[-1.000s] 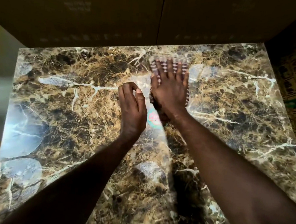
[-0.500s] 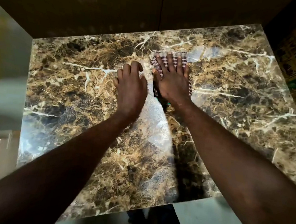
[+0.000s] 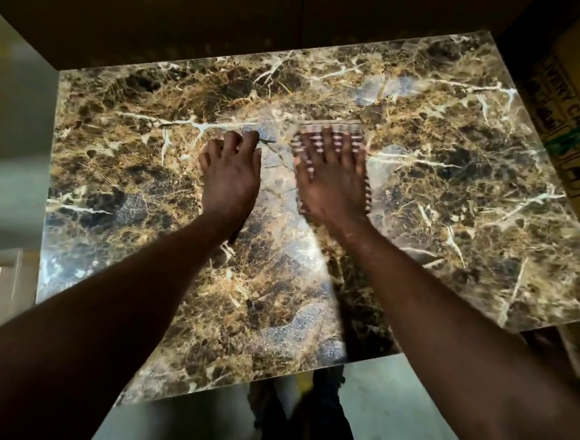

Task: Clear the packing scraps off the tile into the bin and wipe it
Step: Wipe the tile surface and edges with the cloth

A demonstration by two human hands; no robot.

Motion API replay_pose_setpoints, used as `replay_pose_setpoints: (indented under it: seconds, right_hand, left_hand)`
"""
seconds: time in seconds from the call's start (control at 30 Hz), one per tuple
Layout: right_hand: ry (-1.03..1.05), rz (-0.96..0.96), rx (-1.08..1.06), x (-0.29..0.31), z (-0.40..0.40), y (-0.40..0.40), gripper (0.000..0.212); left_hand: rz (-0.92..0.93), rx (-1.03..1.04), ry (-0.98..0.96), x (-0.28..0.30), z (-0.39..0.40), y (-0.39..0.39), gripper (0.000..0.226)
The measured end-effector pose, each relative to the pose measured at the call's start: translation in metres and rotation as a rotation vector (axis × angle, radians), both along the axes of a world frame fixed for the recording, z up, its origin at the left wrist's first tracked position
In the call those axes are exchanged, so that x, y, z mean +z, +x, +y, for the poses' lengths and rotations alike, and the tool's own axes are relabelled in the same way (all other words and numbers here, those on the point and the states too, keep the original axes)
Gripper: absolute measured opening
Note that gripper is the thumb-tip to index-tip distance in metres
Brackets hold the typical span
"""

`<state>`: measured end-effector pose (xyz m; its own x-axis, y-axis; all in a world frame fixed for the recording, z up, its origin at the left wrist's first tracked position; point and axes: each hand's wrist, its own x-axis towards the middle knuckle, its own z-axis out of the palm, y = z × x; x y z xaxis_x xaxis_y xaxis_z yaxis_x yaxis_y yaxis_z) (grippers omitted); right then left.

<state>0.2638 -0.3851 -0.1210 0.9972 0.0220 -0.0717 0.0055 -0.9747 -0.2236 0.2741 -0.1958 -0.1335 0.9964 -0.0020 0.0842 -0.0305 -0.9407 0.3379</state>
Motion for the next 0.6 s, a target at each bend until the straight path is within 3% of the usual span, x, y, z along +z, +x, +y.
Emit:
replay_pose_setpoints:
  seconds: [0.17, 0.4, 0.6]
  right_hand:
    - [-0.011, 0.003, 0.167, -0.002, -0.007, -0.029, 0.062]
    - [0.013, 0.013, -0.097, -0.001, -0.041, -0.025, 0.062]
    - [0.004, -0.038, 0.111, -0.005, 0.004, -0.094, 0.061]
  left_hand:
    - [-0.026, -0.007, 0.001, 0.001, 0.000, -0.002, 0.037]
    - [-0.075, 0.006, 0.033, 0.002, -0.004, -0.004, 0.029]
    - [-0.048, 0.056, 0.064, -0.003, -0.009, -0.008, 0.039]
